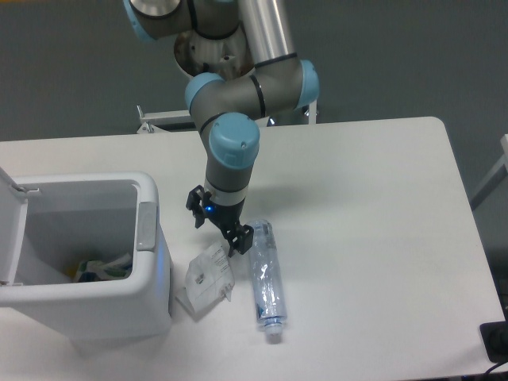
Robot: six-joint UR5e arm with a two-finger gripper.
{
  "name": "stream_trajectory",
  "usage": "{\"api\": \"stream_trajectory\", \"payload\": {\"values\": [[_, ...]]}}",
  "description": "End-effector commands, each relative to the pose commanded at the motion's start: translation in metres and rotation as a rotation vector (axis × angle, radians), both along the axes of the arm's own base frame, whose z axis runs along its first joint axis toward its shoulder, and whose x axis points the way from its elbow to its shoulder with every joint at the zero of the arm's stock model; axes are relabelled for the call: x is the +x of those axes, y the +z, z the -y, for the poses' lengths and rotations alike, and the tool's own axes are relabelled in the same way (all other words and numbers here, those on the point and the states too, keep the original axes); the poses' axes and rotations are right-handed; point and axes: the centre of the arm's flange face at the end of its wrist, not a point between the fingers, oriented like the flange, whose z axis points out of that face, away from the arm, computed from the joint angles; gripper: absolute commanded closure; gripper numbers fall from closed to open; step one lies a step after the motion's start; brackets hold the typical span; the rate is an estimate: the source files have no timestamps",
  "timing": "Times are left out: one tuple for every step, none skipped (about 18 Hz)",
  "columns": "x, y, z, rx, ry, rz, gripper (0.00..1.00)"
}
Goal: Place the trash in the trash can
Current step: 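Close the gripper on the clear plastic wrapper and lift it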
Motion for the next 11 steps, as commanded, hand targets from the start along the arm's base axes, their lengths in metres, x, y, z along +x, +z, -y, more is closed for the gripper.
{"api": "stream_trajectory", "payload": {"values": [[0.0,0.0,-0.001,0.0,0.017,0.007,0.0],[-0.002,-0.002,-0.004,0.001,0.035,0.011,0.0],[-0.002,-0.001,-0.007,0.003,0.044,0.013,0.0],[-0.001,-0.002,-0.011,0.001,0.047,0.016,0.0],[-0.002,-0.002,-0.012,0.001,0.054,0.014,0.0],[-0.002,-0.001,-0.012,0.002,0.059,0.014,0.15],[-0.002,-0.001,-0.013,0.002,0.072,0.016,0.34],[-0.002,0.0,-0.013,0.005,0.095,0.016,0.51],[-0.002,0.001,-0.014,0.005,0.113,0.015,0.68],[-0.003,0.002,-0.016,0.006,0.126,0.014,0.86],[-0.004,0.004,-0.016,0.007,0.13,0.011,1.0]]}}
